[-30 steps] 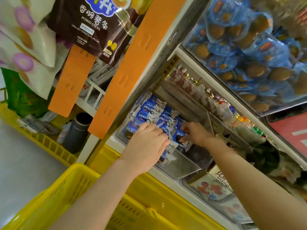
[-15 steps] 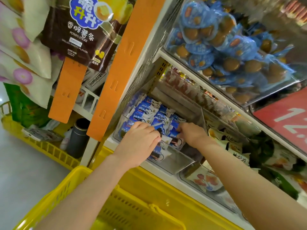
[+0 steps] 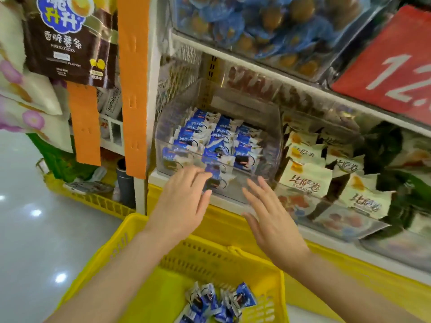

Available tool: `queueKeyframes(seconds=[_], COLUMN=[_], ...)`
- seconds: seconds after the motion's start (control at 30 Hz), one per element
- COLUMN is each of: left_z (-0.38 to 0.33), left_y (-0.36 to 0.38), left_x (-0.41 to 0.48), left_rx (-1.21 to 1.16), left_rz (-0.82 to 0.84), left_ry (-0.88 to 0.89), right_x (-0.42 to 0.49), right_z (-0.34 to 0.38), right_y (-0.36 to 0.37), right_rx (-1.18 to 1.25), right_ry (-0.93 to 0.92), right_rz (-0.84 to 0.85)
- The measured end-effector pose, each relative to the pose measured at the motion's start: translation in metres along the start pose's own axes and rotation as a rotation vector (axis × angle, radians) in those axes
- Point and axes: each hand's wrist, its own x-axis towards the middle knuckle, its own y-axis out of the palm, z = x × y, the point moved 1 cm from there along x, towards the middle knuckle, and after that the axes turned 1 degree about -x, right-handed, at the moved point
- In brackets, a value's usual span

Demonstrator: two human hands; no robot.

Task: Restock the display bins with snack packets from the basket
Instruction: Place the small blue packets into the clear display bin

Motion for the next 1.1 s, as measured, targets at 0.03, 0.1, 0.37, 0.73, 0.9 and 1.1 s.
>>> queueKeyframes(seconds=[0.03, 0.1, 0.37, 0.73, 0.9, 1.1], left_z=[-0.002, 0.001, 0.062, 0.092, 0.089, 0.082], left_y=[0.004, 0.016, 0.112, 0.21, 0.225, 0.225], left_x=[-0.01, -0.034, -0.146, -0.251, -0.263, -0.267], left_rx=[0.018, 0.056, 0.045, -0.202, -0.249, -0.263], left_rz=[-0.002, 0.026, 0.653, 1.243, 1.241, 1.342], left_ry=[0.019, 0.011, -0.296, -0.853, -0.989, -0.97], right_x=[-0.012, -0.038, -0.136, -0.155, -0.144, -0.136], right_z=[0.002, 0.009, 0.035, 0.053, 0.066, 0.061], right_y=[0.009, 0.033, 0.172, 0.276, 0.295, 0.291], right_rx=[0.07, 0.223, 0.498, 0.61, 0.543, 0.585], right_ry=[0.01, 0.069, 0.371, 0.574, 0.551, 0.567], right_rz=[-0.029, -0.005, 0.807, 1.023, 1.034, 1.033])
